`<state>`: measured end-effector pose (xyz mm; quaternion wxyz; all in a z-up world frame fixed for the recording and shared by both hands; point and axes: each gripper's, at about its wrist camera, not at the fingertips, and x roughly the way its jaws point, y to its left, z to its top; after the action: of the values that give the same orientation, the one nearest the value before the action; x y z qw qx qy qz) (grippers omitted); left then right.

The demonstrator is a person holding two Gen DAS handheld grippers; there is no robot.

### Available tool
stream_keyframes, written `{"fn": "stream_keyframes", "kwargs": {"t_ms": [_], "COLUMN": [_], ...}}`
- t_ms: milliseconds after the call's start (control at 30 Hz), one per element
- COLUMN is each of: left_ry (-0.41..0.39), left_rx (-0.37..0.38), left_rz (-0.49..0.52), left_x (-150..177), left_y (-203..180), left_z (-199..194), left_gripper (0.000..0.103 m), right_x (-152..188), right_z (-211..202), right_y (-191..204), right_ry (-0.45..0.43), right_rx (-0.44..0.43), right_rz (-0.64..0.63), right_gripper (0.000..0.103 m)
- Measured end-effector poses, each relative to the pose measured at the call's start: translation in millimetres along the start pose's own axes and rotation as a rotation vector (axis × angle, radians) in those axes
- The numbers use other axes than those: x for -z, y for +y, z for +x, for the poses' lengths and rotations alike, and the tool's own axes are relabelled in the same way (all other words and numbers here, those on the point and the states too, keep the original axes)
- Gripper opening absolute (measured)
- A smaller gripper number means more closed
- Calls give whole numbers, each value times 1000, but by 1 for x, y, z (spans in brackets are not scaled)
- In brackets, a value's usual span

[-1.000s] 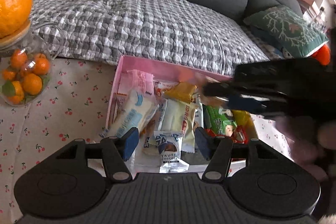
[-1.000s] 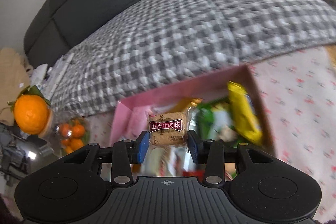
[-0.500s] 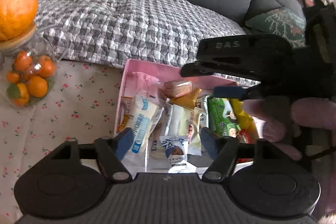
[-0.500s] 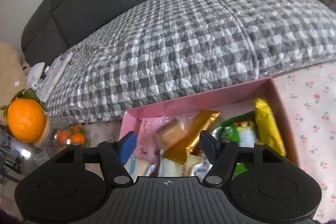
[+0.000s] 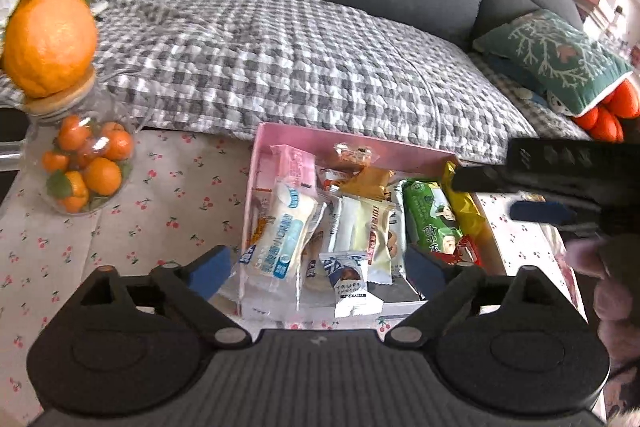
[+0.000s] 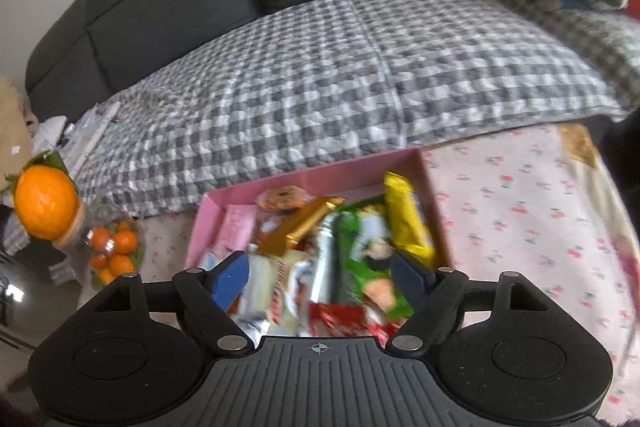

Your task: Organize snacks

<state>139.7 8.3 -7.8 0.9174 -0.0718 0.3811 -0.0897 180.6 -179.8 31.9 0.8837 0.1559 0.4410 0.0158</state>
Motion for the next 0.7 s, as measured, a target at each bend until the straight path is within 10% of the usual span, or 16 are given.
{"fn": "stream_keyframes", "kwargs": {"t_ms": [700], "left_ry": [38], "left_rx": [-146], "left_rz": [27], "left_x": [42], "left_y": [-12], "left_z": [-65], "left_gripper": [102], "right_x": [82], "right_z": [-94], "right_y": [-12], "right_ry": [-42], "right_rx": [133], "right_rz": [-58], "right_gripper": [95]}}
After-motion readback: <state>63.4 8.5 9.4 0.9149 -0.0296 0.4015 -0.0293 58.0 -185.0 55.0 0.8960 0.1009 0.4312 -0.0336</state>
